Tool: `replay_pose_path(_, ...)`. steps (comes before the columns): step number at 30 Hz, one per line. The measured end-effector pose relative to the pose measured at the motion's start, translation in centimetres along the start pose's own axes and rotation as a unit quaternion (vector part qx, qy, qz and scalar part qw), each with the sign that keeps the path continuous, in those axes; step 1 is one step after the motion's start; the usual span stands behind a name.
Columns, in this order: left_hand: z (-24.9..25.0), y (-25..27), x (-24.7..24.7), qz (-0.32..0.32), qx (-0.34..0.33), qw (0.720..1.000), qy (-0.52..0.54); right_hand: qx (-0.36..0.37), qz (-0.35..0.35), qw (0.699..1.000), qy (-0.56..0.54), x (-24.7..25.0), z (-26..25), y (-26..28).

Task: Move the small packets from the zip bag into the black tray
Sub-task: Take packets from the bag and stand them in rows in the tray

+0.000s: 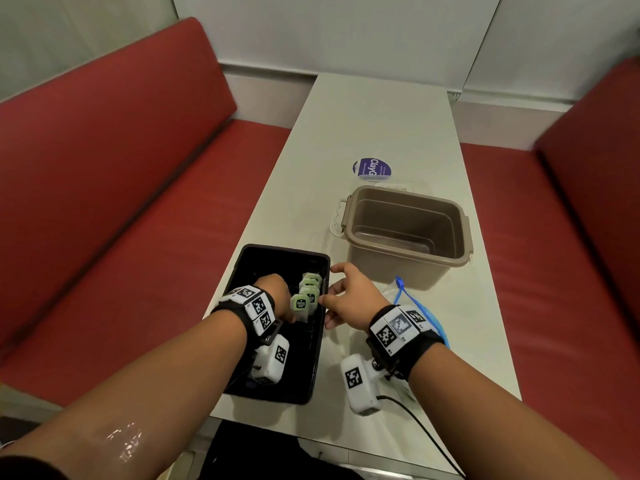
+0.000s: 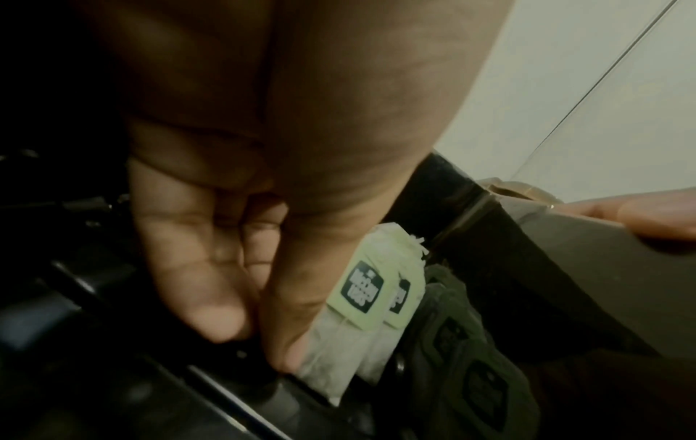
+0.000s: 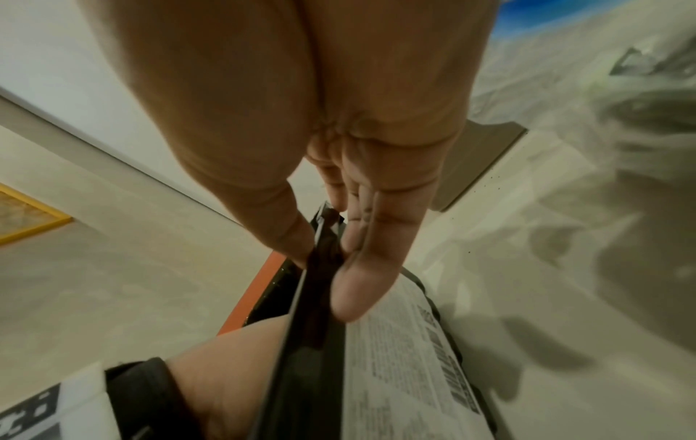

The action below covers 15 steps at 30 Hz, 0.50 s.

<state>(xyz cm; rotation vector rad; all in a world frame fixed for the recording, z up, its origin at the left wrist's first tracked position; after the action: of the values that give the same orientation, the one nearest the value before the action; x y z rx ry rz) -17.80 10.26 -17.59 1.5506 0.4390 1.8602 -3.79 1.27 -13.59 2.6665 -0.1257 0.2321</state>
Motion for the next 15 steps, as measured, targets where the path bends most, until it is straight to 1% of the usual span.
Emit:
replay_pose_path(2,0.2,-0.1,-0.2,0.014,0.005,1.000,0.003,0.000,0.002,1.000,0.000,0.0,0.0,0.1)
replay_pose_path(6,0.9,-0.1,-0.2,0.042,-0.016,0.999,-0.004,0.002,0.007,1.000,0.009,0.1,0.0,0.2)
replay_pose_path(10,1.4,0.6,0.0,0.036,-0.016,0.999,-0.018,0.010,0.016,0.999,0.040,0.5,-0.1,0.5)
replay_pose_path(12,1.3,1.5,0.9,0.040,-0.008,0.999,-0.003,0.024,0.030,0.997,0.064,1.4,-0.3,1.0)
replay_pose_path(15,1.4,3.0,3.3,0.095,-0.016,0.995,0.005,0.049,0.056,0.995,0.059,3.9,-0.5,2.3)
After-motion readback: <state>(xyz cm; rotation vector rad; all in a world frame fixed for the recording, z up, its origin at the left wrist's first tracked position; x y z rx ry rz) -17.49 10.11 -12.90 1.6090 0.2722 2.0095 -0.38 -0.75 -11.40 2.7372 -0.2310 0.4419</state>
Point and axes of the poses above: each hand's wrist, its own y-axis away from the middle knuckle, its own x-axis out of the back of the hand, z = x × y, the point moved 5 cm from there along -y, towards the middle knuckle, and after that the axes turned 1 degree about -y, right-handed, at the moved point
